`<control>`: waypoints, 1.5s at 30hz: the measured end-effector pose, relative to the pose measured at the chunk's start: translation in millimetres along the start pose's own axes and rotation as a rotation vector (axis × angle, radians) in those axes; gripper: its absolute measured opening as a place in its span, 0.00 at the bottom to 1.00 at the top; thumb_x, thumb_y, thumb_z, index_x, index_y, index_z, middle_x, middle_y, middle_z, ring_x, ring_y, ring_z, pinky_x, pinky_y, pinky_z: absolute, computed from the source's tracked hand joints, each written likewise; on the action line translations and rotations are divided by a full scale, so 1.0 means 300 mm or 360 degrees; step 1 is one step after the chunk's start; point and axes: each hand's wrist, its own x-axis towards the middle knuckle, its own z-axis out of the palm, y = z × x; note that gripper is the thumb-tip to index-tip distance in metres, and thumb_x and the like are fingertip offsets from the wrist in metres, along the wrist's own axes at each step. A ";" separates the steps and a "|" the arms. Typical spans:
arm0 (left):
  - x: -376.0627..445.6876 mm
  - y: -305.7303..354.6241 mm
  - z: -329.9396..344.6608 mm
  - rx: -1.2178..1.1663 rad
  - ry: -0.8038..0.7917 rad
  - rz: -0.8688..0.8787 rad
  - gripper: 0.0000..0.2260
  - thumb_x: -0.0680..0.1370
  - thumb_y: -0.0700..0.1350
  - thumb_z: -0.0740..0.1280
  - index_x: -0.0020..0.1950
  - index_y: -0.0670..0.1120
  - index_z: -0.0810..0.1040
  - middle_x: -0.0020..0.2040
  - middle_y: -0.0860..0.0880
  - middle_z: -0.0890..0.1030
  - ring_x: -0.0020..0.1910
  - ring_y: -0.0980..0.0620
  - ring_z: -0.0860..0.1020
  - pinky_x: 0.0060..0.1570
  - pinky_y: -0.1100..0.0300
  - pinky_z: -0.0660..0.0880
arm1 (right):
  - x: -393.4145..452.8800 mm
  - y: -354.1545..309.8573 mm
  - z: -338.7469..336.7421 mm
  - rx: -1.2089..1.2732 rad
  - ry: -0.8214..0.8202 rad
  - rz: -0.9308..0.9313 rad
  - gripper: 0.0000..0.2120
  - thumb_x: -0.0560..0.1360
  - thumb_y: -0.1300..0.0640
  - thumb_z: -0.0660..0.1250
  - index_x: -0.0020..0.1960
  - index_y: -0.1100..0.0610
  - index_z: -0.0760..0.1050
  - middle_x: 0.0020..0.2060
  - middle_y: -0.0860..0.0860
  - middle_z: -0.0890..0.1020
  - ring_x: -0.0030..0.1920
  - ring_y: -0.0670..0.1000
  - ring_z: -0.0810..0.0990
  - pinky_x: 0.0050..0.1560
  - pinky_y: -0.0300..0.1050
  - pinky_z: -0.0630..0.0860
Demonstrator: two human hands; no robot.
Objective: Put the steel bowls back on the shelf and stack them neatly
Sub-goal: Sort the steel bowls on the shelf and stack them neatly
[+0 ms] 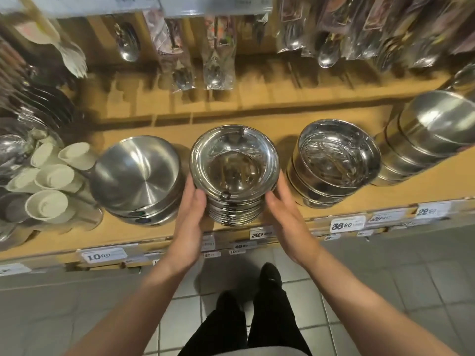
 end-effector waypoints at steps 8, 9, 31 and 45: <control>0.018 0.070 0.007 -0.0146 0.0063 -0.0141 0.25 0.81 0.66 0.58 0.73 0.57 0.74 0.72 0.52 0.77 0.73 0.53 0.73 0.69 0.57 0.72 | 0.023 -0.012 0.011 0.0120 0.0009 0.0149 0.30 0.78 0.28 0.56 0.78 0.29 0.54 0.80 0.37 0.59 0.81 0.49 0.56 0.75 0.73 0.57; 0.020 0.074 0.008 -0.0135 0.0054 -0.0171 0.24 0.79 0.67 0.59 0.71 0.59 0.76 0.71 0.53 0.78 0.72 0.54 0.73 0.67 0.58 0.73 | 0.030 -0.014 0.013 0.0107 0.0018 0.0162 0.29 0.78 0.28 0.56 0.78 0.28 0.54 0.80 0.36 0.59 0.81 0.48 0.55 0.75 0.73 0.57; -0.086 0.231 0.057 -0.0198 -0.0025 -0.0210 0.34 0.76 0.71 0.62 0.78 0.56 0.66 0.73 0.53 0.75 0.72 0.54 0.73 0.61 0.50 0.79 | -0.115 -0.175 0.017 0.0029 0.0194 0.0136 0.31 0.78 0.26 0.52 0.79 0.31 0.53 0.79 0.37 0.60 0.80 0.47 0.57 0.75 0.71 0.59; -0.168 0.461 0.505 -0.0021 -0.0635 -0.0077 0.32 0.78 0.73 0.54 0.77 0.58 0.67 0.72 0.52 0.76 0.71 0.52 0.74 0.64 0.42 0.76 | -0.494 -0.437 -0.224 0.0139 0.0651 -0.0043 0.23 0.84 0.35 0.49 0.78 0.32 0.56 0.78 0.39 0.64 0.78 0.46 0.63 0.71 0.65 0.68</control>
